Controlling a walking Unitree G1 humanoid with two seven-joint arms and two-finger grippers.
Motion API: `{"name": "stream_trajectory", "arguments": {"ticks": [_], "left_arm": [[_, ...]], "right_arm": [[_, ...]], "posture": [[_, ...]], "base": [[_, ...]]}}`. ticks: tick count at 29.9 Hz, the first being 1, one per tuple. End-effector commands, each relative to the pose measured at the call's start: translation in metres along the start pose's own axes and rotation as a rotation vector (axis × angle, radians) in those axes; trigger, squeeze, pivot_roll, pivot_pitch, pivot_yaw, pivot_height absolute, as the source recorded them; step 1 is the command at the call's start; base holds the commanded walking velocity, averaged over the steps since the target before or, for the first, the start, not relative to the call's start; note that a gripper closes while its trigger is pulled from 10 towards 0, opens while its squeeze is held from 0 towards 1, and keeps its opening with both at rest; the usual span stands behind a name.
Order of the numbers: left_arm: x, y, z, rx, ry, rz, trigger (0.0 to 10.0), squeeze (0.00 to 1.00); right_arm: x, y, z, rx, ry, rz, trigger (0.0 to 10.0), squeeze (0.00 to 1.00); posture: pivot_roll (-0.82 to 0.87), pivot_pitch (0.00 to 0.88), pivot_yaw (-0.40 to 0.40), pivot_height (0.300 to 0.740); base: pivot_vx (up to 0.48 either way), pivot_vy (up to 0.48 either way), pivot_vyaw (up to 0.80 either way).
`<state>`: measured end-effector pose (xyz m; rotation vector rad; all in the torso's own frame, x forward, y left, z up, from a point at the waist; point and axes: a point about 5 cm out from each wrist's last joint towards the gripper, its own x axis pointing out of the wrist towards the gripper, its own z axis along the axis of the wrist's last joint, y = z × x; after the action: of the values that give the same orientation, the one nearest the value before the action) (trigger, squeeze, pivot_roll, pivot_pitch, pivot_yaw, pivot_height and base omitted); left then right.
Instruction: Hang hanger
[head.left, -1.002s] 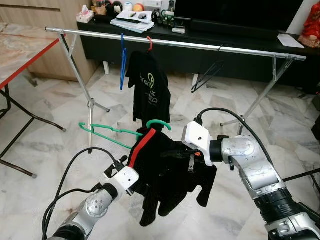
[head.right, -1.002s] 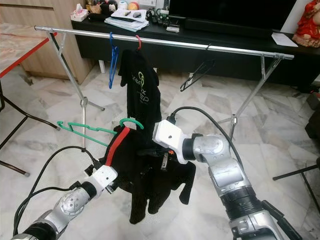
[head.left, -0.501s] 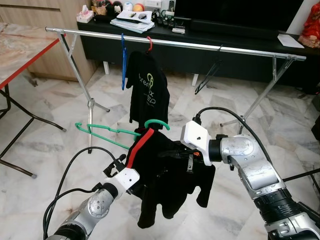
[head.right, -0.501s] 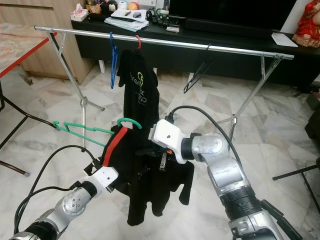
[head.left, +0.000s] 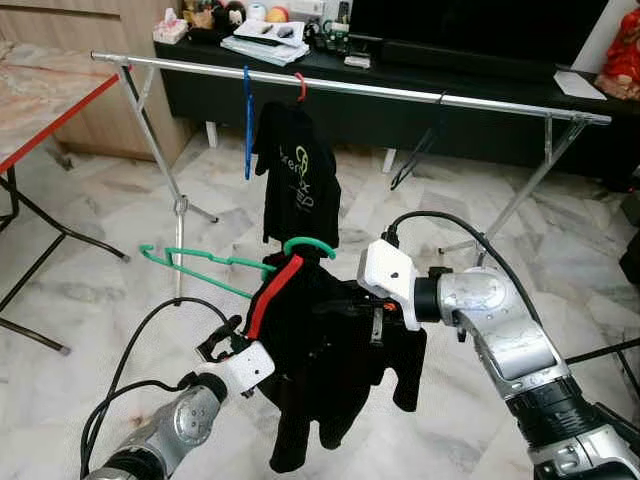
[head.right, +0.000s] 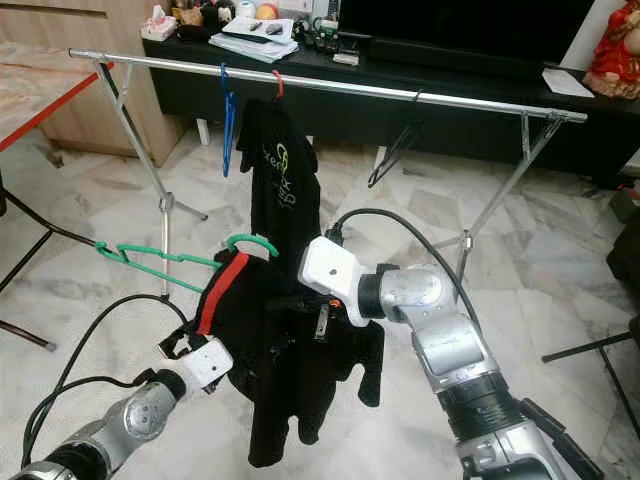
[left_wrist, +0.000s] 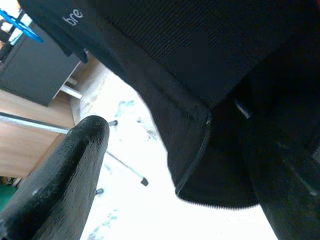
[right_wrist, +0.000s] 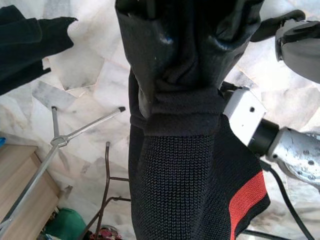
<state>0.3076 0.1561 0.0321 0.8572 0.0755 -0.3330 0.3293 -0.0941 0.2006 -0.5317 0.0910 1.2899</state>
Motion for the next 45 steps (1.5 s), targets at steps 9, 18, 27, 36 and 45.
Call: {"name": "stream_trajectory", "arguments": {"ticks": [9,18,27,36,45], "left_arm": [[0.003,0.009,0.001,-0.042,0.014,0.108,3.1,0.0],[0.006,0.012,0.005,-0.076,0.011,0.144,0.0,0.0],[0.006,0.011,0.006,-0.086,0.005,0.141,0.0,0.0],[0.005,0.008,0.007,-0.117,-0.016,0.105,0.0,0.0],[0.005,0.008,0.007,-0.139,-0.018,0.1,0.0,0.0]], "right_arm": [[0.0,0.004,0.014,-0.043,-0.041,0.025,0.0,0.0],[0.001,0.005,0.013,-0.035,-0.04,0.026,0.0,0.0],[0.0,0.004,0.012,-0.027,-0.038,0.018,0.0,0.0],[0.001,0.003,0.013,-0.024,-0.04,0.014,0.0,0.0],[0.0,0.003,0.013,-0.022,-0.039,0.01,0.0,0.0]], "posture": [[-0.1,0.136,-0.09,0.74],[-0.1,0.136,-0.09,0.74],[-0.1,0.139,-0.088,0.74],[-0.1,0.139,-0.087,0.74],[-0.1,0.139,-0.089,0.74]], "base": [[0.0,0.0,0.0],[0.0,0.0,0.0],[0.0,0.0,0.0],[0.0,0.0,0.0],[0.0,0.0,0.0]]}}
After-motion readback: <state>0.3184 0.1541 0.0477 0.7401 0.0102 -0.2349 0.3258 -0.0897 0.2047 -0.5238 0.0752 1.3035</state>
